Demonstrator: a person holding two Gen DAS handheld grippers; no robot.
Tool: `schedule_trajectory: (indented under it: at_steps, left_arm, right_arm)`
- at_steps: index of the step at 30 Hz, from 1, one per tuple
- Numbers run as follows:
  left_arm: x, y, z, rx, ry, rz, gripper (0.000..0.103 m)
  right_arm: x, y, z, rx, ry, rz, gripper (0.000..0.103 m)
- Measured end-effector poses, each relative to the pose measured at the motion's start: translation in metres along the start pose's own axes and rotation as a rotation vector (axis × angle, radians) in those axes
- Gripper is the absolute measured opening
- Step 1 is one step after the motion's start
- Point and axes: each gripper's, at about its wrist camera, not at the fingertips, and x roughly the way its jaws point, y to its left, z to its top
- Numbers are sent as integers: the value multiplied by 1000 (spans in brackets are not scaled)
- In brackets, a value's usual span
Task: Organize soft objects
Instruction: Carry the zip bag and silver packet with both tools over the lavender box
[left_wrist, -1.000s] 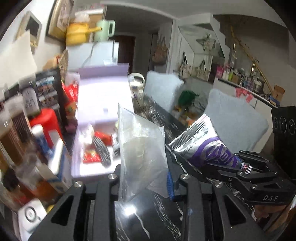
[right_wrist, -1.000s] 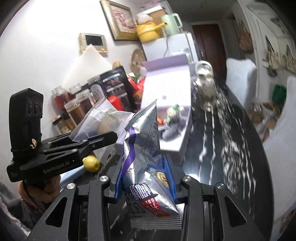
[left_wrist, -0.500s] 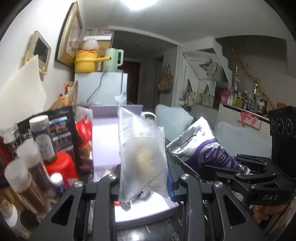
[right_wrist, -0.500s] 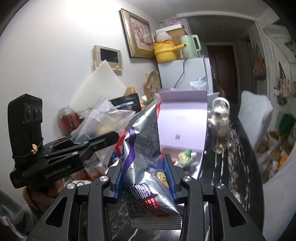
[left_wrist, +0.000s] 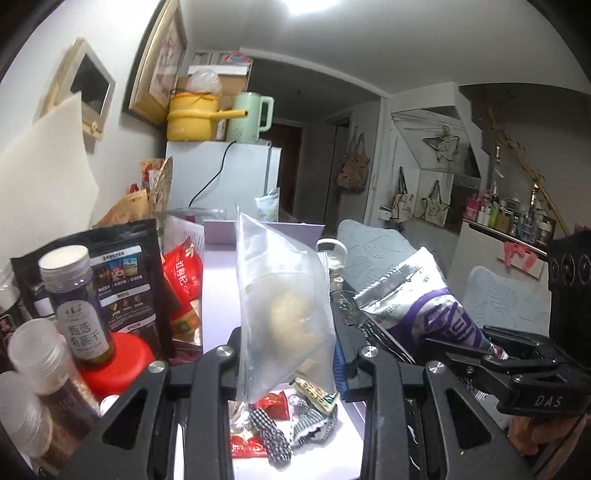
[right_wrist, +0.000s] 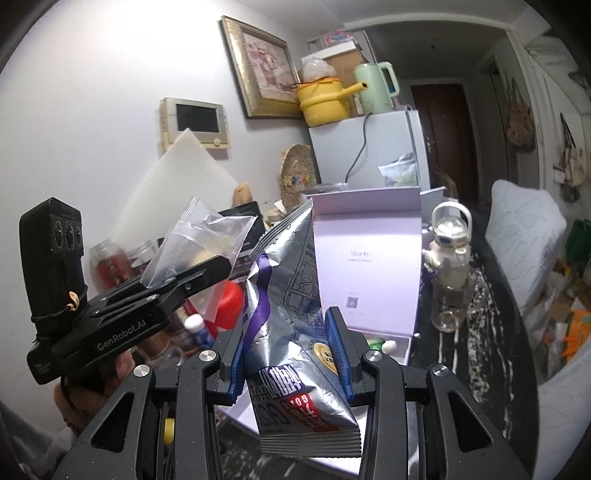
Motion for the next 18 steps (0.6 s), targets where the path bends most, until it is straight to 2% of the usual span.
schedule_trajectory:
  at_steps: [4, 10, 15, 18]
  left_arm:
    - [29, 11, 0, -10, 42, 23, 30]
    - [73, 24, -17, -19, 130, 60, 30]
    - [104, 33, -34, -33, 207, 95, 30]
    - [119, 35, -46, -30, 253, 103, 30]
  right_arm:
    - [24, -19, 4, 36, 15, 12, 38]
    - [59, -42, 7, 70, 44, 6, 38]
    - [90, -57, 3, 92, 116, 8, 38]
    - [101, -63, -4, 91, 153, -19, 38]
